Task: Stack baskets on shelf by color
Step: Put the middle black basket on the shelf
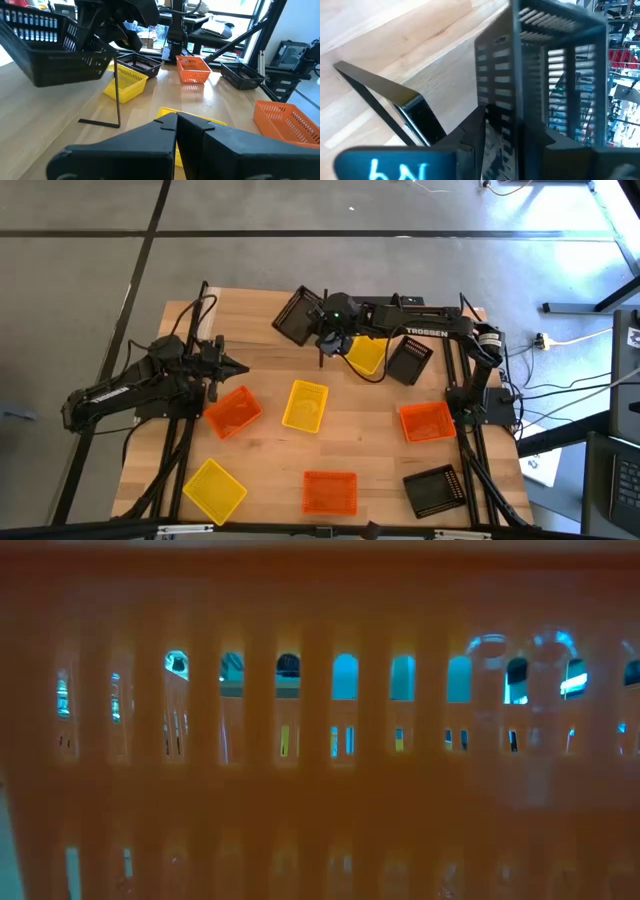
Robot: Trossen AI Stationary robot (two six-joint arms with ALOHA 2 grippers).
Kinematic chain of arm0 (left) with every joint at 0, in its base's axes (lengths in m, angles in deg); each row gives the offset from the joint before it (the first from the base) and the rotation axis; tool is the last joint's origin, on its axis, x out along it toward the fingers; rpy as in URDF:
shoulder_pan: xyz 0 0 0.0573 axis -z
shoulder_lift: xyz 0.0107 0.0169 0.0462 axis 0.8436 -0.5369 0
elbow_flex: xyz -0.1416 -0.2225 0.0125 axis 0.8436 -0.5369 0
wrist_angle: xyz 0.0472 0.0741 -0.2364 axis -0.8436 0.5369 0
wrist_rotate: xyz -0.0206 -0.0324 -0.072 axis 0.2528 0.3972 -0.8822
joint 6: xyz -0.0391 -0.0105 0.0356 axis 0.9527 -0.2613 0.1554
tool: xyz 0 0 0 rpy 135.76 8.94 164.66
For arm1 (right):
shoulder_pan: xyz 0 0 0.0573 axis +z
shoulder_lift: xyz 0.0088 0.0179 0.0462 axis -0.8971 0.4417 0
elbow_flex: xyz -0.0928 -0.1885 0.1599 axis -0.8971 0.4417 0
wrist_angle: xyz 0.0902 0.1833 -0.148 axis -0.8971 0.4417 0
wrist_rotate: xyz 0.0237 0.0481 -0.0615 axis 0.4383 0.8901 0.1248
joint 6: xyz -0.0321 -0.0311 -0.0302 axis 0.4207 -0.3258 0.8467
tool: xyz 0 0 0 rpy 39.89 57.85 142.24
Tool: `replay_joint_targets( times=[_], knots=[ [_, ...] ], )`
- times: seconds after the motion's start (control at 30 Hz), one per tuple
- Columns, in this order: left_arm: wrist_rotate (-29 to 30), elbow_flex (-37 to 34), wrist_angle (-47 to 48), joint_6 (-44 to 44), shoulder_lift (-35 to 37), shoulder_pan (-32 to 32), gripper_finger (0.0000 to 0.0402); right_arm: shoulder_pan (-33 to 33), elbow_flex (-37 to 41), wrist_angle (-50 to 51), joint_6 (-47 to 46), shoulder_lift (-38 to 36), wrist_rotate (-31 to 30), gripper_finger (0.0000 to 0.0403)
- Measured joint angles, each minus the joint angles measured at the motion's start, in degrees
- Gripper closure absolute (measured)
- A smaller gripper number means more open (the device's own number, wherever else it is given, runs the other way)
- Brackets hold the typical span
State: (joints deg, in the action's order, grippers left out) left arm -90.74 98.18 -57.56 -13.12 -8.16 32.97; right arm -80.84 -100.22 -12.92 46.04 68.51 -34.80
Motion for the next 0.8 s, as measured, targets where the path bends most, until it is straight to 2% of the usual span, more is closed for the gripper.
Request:
replay_joint_targets(
  times=[0.2, 0.37, 0.8],
  knots=[
    [0.0, 0.01, 0.0, 0.0, 0.0, -0.01, 0.0401, 0.0, 0.0, 0.95, -1.3, 0.0, 0.0, 0.0318],
    [0.0, 0.0, 0.0, 0.0, 0.0, 0.0, 0.0401, -0.11, 0.0, 3.78, 6.21, -0.02, -0.03, 0.0323],
    [0.0, 0.0, 0.0, -0.01, 0.0, -0.01, 0.0401, -0.46, 0.0, 2.99, 12.24, -0.02, -0.15, 0.0329]
  ],
)
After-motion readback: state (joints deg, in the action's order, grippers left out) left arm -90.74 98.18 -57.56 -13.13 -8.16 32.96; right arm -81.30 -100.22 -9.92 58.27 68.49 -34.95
